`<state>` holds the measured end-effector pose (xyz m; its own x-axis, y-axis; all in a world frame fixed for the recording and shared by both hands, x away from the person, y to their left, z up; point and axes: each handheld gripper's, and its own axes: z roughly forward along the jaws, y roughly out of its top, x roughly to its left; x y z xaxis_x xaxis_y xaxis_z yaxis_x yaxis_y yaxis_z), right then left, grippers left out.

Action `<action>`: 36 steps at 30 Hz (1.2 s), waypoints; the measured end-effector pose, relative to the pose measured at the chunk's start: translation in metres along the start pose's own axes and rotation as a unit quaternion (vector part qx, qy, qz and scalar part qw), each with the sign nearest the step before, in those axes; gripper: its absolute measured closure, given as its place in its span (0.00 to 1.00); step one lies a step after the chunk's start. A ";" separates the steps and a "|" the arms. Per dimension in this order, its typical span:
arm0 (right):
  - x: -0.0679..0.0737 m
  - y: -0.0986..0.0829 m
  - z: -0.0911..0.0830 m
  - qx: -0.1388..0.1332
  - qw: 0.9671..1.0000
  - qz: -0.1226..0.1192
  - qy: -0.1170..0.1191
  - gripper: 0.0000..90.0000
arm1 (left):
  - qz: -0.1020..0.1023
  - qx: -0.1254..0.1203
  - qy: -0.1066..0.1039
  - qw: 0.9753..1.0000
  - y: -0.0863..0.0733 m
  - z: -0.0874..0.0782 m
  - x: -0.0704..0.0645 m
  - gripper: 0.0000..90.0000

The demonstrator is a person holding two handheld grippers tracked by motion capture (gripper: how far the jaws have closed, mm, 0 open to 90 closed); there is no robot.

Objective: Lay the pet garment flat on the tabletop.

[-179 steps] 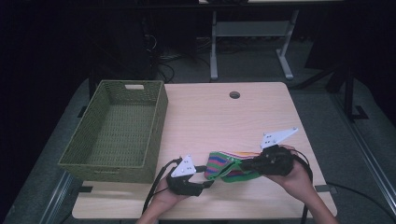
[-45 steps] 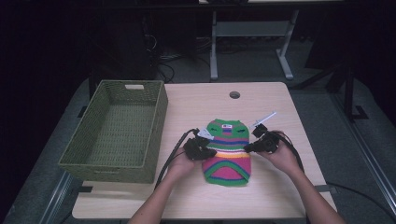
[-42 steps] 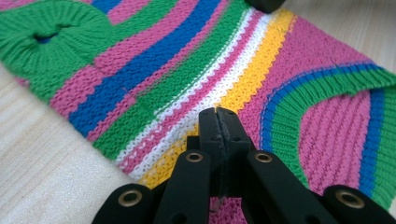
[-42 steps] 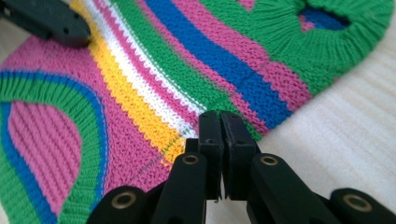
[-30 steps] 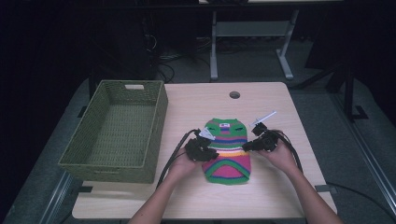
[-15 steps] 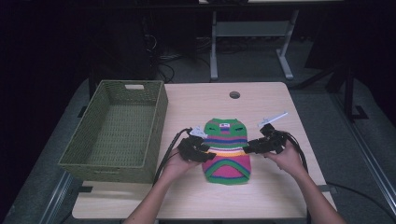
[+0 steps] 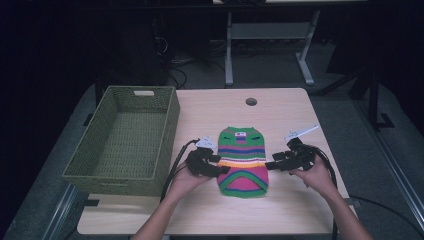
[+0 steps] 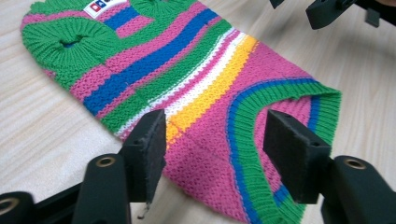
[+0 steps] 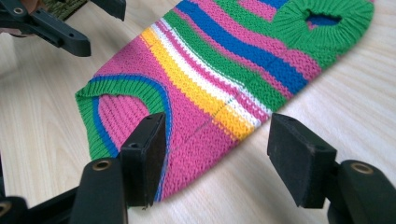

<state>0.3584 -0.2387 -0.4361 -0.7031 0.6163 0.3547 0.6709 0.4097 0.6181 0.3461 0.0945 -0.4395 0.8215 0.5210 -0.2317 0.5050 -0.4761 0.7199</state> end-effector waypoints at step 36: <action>0.004 -0.043 -0.030 -0.011 1.000 0.000 -0.013 0.36 | 0.002 -0.013 -0.021 1.000 -0.014 -0.018 -0.019 0.30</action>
<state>0.3200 -0.2741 -0.4406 -0.6966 0.6339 0.3361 0.6654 0.3955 0.6331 0.3187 0.1041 -0.4335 0.8340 0.4893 -0.2551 0.4953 -0.4598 0.7371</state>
